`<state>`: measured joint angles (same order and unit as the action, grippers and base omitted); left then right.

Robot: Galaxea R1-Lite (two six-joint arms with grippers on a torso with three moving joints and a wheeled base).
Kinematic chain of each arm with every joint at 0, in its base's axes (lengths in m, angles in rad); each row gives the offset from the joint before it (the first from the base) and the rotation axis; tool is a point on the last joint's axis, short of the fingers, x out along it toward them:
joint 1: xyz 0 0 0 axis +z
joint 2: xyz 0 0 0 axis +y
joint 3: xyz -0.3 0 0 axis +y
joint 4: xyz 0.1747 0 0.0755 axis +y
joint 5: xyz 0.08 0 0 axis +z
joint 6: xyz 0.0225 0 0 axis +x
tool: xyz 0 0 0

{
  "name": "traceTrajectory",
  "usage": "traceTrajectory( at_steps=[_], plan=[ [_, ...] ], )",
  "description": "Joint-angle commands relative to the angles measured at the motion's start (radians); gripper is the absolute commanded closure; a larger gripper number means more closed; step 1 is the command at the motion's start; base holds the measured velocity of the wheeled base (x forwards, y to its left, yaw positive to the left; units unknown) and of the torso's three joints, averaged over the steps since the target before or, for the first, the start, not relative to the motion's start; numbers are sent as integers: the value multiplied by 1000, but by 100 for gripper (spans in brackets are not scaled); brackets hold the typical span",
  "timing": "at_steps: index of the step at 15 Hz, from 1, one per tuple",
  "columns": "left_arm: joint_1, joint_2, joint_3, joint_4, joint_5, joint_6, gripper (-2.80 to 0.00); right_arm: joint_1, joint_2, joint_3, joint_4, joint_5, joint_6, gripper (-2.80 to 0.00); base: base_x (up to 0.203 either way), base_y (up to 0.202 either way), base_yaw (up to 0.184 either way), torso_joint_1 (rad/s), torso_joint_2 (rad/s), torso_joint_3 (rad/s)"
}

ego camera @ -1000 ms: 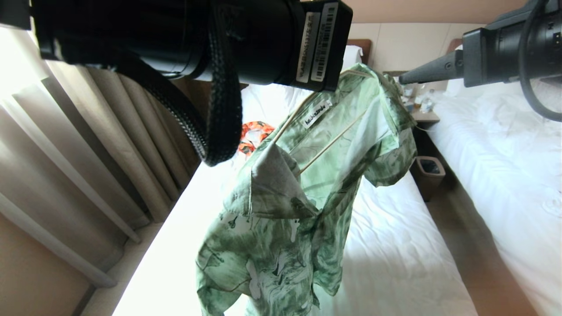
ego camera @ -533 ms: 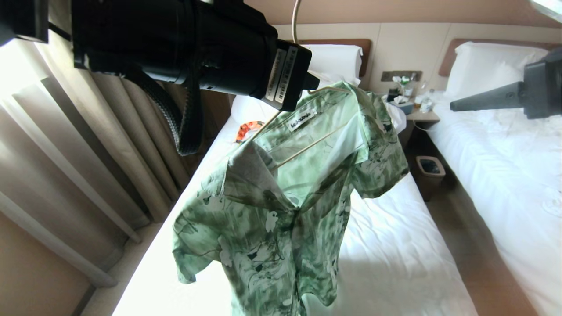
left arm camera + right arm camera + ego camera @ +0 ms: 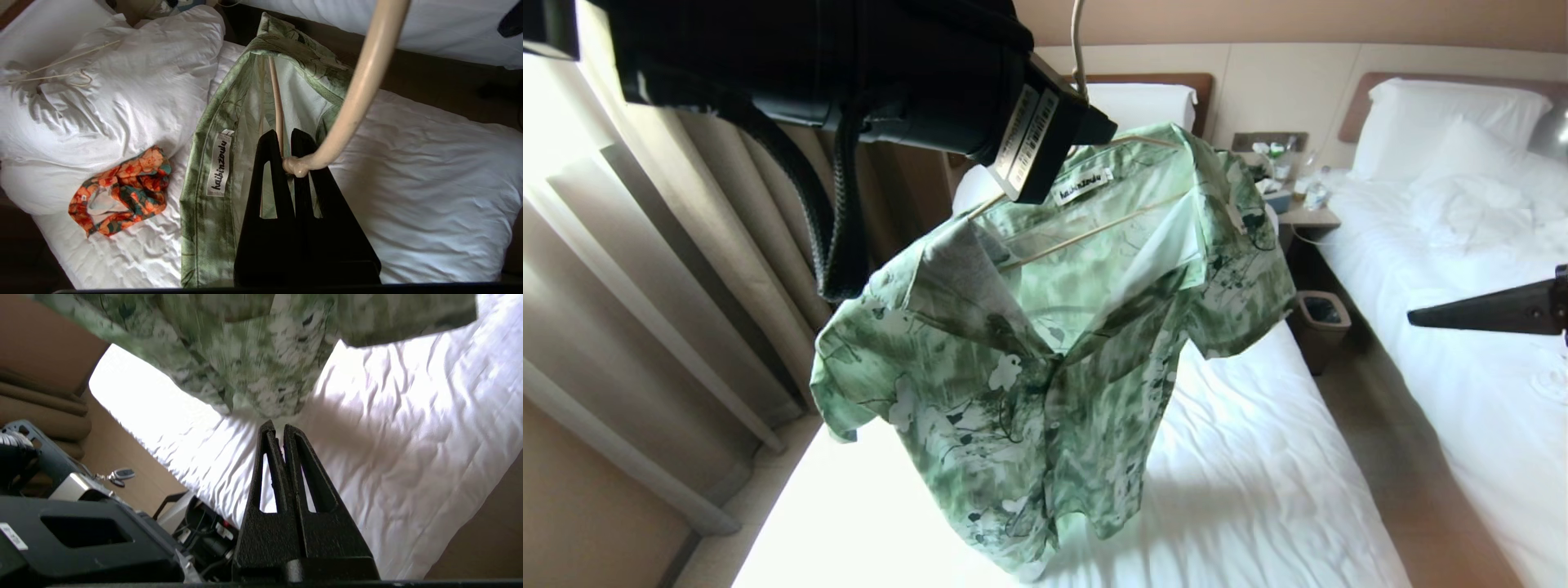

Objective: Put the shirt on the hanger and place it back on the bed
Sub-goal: Take the clothes hanger out of the clothes

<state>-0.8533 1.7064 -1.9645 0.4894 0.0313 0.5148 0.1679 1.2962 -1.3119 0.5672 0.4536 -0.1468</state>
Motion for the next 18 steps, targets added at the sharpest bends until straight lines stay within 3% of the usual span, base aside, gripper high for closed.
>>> traceTrajectory(
  at_steps=[1,5,18],
  plan=[
    [17,-3,-2,-24,0,12,0,-12,-92,125,3,1,-6,0,0,0,0,0,0,0],
    [65,3,-2,-142,-3,30,0,-65,-173,218,4,-24,-7,0,0,0,0,0,0,0],
    [79,-7,-4,-172,1,22,0,-80,-262,306,3,-20,-5,0,0,0,0,0,0,0]
  ],
)
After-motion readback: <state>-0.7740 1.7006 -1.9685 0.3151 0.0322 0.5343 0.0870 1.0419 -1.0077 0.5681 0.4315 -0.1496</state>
